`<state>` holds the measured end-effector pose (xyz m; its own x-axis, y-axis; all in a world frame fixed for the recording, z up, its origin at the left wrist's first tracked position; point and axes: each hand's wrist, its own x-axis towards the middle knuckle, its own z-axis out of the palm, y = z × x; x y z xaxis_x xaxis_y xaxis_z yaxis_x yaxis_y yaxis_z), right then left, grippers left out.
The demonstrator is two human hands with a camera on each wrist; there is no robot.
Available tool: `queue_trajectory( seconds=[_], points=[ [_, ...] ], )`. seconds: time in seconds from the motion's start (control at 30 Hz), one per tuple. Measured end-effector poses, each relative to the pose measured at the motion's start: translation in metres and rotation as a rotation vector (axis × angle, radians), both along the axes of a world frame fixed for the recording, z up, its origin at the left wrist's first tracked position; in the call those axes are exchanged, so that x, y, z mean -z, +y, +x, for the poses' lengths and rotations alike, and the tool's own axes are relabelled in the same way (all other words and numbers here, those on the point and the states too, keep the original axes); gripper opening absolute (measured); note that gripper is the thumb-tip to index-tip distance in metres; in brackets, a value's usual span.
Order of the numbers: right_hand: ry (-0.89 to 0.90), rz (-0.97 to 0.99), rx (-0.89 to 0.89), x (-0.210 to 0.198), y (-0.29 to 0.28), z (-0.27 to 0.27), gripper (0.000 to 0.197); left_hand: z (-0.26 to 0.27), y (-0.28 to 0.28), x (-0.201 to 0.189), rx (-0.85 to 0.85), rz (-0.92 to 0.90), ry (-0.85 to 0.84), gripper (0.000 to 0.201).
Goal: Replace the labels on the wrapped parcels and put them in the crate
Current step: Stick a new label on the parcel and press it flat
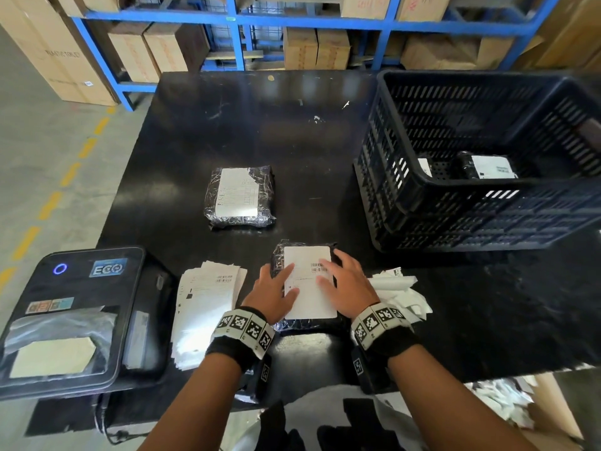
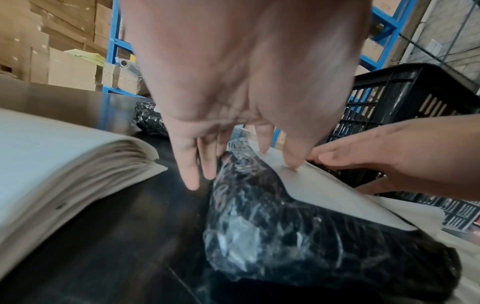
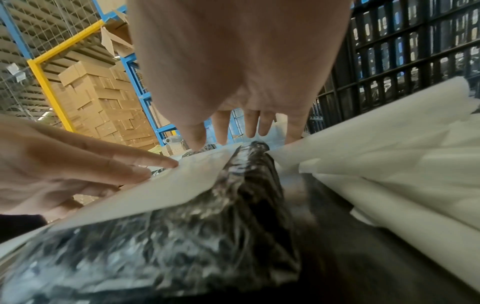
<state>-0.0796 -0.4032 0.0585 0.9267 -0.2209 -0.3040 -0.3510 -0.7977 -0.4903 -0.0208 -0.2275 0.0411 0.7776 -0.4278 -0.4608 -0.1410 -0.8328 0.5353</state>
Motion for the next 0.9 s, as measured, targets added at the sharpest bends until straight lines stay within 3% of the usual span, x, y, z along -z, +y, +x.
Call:
queue_trajectory(
  seconds=[0.1,0.23,0.43,0.67,0.9],
  points=[
    [0.026,-0.030,-0.009,0.002,0.008,-0.012,0.047,-0.006,0.007,0.002,-0.001,-0.063,0.024,0.056],
    [-0.086,-0.039,0.143,0.000,0.006,-0.027,0.037,-0.017,0.015,0.001,-0.043,-0.109,0.040,0.057],
    [-0.046,0.051,0.186,0.004,0.018,-0.051,0.060,-0.032,0.016,0.002,-0.090,-0.213,0.073,0.082],
    [0.006,0.266,0.380,0.011,0.004,-0.070,0.061,-0.030,0.030,0.010,-0.122,-0.258,0.124,0.089],
    [0.141,0.418,0.448,0.017,-0.003,-0.064,0.049,-0.034,0.041,0.006,-0.135,-0.269,0.172,0.078]
  ],
)
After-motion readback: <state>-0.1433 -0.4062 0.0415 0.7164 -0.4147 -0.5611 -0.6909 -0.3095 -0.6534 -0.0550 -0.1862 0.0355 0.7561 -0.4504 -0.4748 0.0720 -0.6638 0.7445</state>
